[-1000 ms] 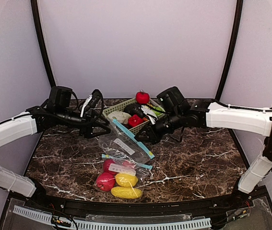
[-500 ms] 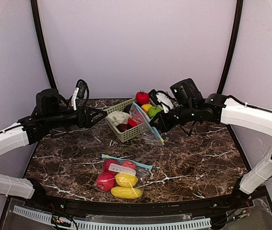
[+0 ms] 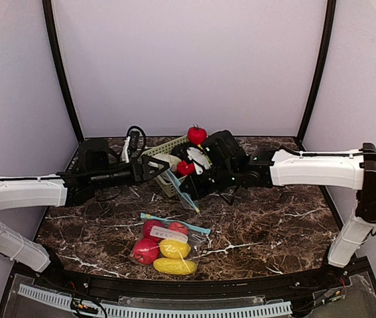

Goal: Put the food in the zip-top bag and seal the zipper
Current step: Open the zipper food storage bag.

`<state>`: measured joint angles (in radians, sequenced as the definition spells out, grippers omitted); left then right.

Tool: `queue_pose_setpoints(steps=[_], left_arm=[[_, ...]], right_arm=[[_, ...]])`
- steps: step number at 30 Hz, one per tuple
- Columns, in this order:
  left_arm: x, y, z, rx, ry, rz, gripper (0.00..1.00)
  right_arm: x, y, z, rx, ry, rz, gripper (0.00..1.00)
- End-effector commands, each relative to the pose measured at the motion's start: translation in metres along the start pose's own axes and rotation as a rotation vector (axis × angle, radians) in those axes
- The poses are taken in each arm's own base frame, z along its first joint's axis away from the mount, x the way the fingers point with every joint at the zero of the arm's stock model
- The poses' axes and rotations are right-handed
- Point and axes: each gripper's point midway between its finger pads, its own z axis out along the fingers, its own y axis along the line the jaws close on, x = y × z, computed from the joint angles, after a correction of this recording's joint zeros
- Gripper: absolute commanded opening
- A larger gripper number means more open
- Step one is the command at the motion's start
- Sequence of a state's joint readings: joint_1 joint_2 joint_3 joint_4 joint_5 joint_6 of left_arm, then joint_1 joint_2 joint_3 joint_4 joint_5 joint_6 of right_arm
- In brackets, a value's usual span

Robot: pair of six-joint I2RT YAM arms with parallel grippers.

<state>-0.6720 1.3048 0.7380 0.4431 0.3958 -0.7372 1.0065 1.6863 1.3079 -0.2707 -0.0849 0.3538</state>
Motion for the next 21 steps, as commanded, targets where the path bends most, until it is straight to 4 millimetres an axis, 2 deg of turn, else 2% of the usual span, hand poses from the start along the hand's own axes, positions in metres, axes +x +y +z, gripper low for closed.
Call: queue_pose_setpoints(steps=[1,7,12,21], left_arm=[[0.006,0.008,0.006,-0.005,-0.002,-0.041,0.80],[0.023,0.026,0.009,-0.058,0.029,-0.069,0.79],[0.030,0.033,0.009,-0.094,0.043,-0.059,0.78],[0.046,0.070,0.001,-0.281,0.074,-0.076,0.74]], right_arm=[[-0.026,0.026,0.001,-0.070,-0.084,0.010,0.00],[-0.030,0.026,0.002,-0.068,-0.099,0.022,0.00],[-0.035,0.024,0.001,-0.052,-0.115,0.033,0.00],[-0.033,0.024,0.002,-0.042,-0.118,0.020,0.00]])
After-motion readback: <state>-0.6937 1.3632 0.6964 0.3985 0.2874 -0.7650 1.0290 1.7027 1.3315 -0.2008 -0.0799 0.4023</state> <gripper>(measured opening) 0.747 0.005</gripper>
